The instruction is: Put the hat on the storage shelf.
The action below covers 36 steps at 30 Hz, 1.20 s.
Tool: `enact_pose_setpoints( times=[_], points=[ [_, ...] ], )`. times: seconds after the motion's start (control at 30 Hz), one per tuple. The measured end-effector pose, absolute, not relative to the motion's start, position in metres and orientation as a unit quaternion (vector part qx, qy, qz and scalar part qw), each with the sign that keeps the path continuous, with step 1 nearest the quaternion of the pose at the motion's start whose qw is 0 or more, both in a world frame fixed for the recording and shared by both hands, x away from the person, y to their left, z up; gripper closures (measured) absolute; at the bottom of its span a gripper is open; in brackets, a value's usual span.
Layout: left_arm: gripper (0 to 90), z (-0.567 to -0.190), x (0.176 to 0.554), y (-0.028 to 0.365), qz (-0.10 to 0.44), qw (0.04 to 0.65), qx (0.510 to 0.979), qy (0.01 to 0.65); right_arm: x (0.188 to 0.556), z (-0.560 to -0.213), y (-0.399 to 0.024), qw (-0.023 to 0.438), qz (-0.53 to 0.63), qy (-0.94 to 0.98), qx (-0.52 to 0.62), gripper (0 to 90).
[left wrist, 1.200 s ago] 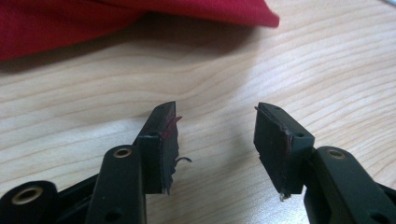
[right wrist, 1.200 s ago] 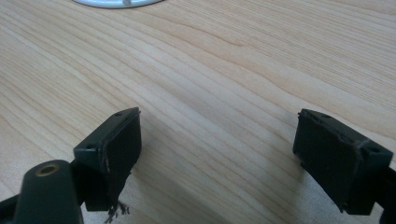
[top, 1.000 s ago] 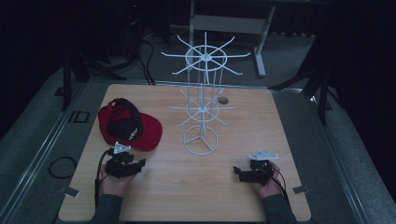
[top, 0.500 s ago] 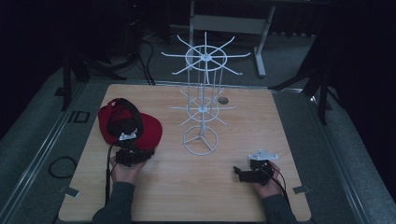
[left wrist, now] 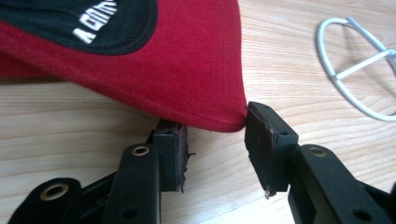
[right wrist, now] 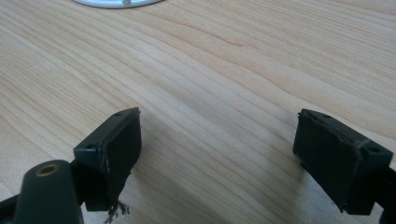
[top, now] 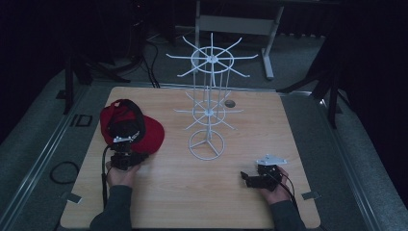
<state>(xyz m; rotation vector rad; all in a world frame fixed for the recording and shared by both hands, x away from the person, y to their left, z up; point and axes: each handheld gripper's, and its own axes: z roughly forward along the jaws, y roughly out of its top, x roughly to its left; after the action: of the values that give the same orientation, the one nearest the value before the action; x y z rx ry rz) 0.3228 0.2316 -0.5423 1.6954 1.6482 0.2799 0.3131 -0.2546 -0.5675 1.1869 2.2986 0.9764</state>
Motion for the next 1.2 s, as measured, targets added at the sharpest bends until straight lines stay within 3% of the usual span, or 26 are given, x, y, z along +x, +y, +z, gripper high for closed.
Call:
enact_pose_setpoints(
  times=[0.07,0.23,0.3,0.4,0.6,0.97,1.1,1.2],
  points=[
    [58.9,-0.542,0.322,0.237,0.109,0.376,0.652,0.649,0.313,-0.568,-0.255,0.187,0.347,0.817,0.422,15.1],
    [41.9,-0.547,0.332,0.232,0.082,0.396,0.645,0.648,0.313,-0.567,-0.255,0.187,0.347,0.817,0.422,15.2],
    [41.0,-0.55,0.339,0.23,0.073,0.403,0.637,0.653,0.313,-0.568,-0.255,0.187,0.347,0.817,0.422,15.1],
    [41.6,-0.553,0.348,0.229,0.074,0.401,0.632,0.659,0.313,-0.568,-0.255,0.187,0.347,0.816,0.422,15.1],
    [54.5,-0.555,0.353,0.235,0.066,0.404,0.614,0.675,0.313,-0.567,-0.255,0.187,0.347,0.817,0.422,15.1],
    [69.2,-0.55,0.346,0.243,0.045,0.391,0.651,0.649,0.313,-0.567,-0.254,0.187,0.347,0.816,0.422,15.2],
    [68.7,-0.551,0.346,0.246,0.038,0.399,0.645,0.651,0.313,-0.568,-0.254,0.187,0.347,0.816,0.423,15.2],
    [56.3,-0.553,0.349,0.245,0.03,0.412,0.629,0.659,0.313,-0.568,-0.254,0.187,0.347,0.816,0.423,15.2]
  ],
)
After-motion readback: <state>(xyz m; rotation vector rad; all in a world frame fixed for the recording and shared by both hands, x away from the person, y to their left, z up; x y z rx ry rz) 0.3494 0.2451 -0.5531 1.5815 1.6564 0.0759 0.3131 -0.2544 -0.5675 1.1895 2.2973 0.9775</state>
